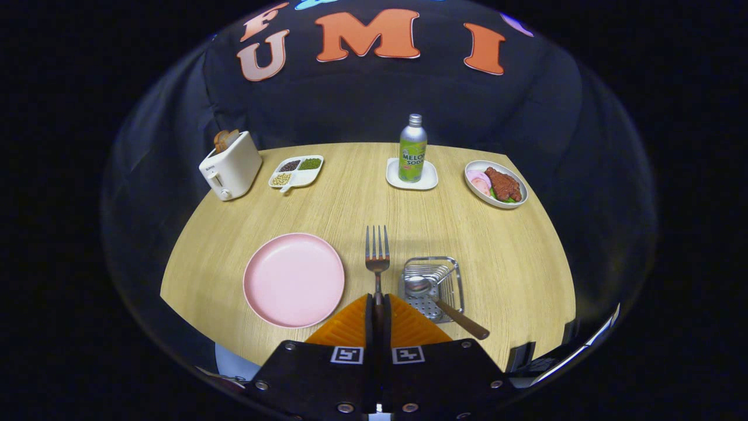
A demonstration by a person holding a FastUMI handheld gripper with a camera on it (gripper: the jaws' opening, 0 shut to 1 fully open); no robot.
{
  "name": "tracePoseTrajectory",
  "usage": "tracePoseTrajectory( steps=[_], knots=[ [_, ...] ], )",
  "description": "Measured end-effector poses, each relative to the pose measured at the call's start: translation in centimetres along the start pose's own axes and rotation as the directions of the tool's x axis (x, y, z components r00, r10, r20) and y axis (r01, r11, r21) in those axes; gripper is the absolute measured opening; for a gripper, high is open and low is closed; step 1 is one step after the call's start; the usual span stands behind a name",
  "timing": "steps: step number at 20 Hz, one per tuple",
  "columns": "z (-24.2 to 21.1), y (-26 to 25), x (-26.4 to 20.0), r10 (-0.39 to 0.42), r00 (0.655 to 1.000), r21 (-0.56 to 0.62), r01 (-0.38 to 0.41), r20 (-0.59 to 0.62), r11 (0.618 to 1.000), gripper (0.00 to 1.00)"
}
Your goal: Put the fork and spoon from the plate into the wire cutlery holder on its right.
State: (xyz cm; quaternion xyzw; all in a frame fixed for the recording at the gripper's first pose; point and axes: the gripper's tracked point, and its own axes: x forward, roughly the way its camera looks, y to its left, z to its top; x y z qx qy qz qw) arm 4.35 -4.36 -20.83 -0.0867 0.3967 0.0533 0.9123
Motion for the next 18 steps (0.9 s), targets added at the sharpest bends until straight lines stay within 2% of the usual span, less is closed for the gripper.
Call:
tracePoseTrajectory(
  steps=[7, 18],
  knots=[
    [-2.6, -3.7, -1.0, -0.046, 0.984, -0.095, 0.030, -0.173, 0.995, 0.04],
    [-3.9, -4.0, 0.6, -0.031, 0.930, -0.115, -0.012, -0.366, 0.993, 0.04]
  ],
)
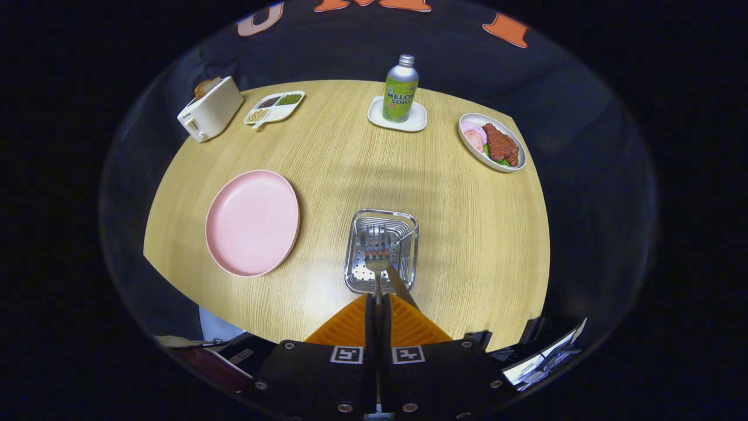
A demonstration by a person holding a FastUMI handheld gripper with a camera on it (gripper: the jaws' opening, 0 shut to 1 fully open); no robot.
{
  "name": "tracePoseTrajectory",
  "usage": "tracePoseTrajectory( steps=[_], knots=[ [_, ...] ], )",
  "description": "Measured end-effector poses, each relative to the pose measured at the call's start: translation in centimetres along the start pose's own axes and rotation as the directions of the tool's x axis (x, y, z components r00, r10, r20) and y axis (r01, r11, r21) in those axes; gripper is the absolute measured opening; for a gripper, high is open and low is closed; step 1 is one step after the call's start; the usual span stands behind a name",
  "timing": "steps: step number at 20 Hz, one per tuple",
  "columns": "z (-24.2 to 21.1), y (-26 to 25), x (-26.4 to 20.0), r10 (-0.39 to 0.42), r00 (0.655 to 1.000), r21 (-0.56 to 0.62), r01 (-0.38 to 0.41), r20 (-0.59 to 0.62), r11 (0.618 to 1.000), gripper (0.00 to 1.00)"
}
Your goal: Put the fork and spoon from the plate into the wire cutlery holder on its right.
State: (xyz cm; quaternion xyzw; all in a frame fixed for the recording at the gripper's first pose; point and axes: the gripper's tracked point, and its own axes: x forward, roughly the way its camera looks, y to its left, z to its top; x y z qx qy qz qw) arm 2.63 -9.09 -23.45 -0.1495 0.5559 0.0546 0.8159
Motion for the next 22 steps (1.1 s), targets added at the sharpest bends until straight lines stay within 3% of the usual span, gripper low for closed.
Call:
tracePoseTrajectory(
  steps=[7, 12, 13, 14, 17, 19, 22],
  knots=[
    [-0.3, 0.4, 1.9, 0.031, 0.996, 0.030, -0.029, -0.080, 0.999, 0.04],
    [1.9, 0.4, 1.3, 0.044, 0.999, 0.090, -0.043, -0.011, 0.995, 0.15],
    [2.4, 0.3, 1.0, 0.046, 0.999, 0.103, -0.047, 0.008, 0.994, 0.30],
    [2.9, 0.1, 0.6, 0.043, 0.998, 0.109, -0.047, 0.036, 0.993, 0.37],
    [4.4, -0.6, -0.8, 0.016, 0.993, 0.102, -0.028, 0.120, 0.994, 0.79],
    [5.8, -0.5, -2.5, 0.014, 0.980, 0.107, -0.036, 0.199, 0.994, 0.99],
    [8.6, -0.4, -6.4, 0.015, 0.935, 0.111, -0.057, 0.354, 0.992, 1.00]
  ],
)
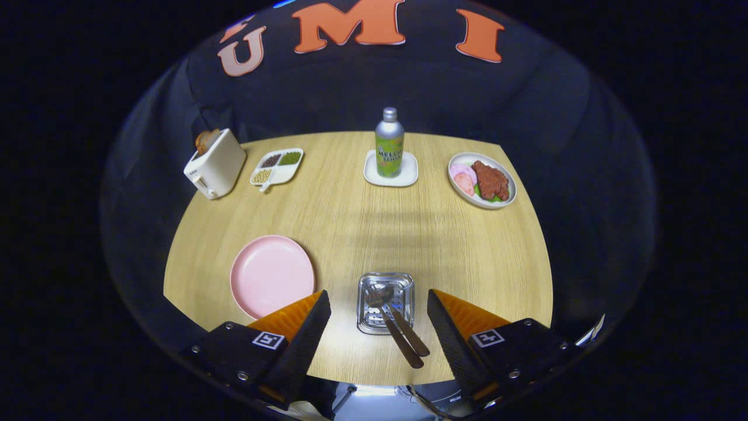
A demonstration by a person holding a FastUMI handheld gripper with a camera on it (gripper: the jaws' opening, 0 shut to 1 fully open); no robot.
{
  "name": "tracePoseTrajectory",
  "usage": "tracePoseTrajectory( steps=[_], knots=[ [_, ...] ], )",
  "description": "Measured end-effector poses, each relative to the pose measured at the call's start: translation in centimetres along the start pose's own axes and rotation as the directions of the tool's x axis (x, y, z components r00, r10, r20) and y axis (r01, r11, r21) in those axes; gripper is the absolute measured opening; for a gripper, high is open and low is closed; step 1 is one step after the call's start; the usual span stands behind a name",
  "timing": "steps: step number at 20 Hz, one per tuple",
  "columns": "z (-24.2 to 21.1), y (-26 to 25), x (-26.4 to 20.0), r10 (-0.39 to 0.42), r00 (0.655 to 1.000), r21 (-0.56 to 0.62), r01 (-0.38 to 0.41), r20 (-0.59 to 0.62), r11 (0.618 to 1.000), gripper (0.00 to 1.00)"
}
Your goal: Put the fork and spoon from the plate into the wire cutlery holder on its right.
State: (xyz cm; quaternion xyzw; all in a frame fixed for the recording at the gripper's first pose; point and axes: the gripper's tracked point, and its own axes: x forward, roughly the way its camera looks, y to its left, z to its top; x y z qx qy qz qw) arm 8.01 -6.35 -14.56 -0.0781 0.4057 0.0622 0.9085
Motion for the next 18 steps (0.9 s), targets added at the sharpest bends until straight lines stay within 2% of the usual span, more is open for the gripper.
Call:
tracePoseTrajectory(
  steps=[3, 8, 12, 16, 18],
  knots=[
    [4.7, 1.3, -4.5, 0.021, 0.979, 0.023, -0.026, 0.203, 0.999, 1.00],
    [9.7, 2.5, -12.9, 0.022, 0.887, 0.052, -0.052, 0.461, 0.997, 0.99],
    [11.8, 2.3, -19.1, -0.016, 0.774, 0.052, -0.022, 0.632, 0.998, 0.99],
    [12.5, 1.7, -23.6, -0.079, 0.666, 0.071, 0.040, 0.742, 0.997, 0.99],
    [12.8, 1.3, -25.6, -0.112, 0.598, 0.101, 0.052, 0.794, 0.993, 0.99]
  ],
)
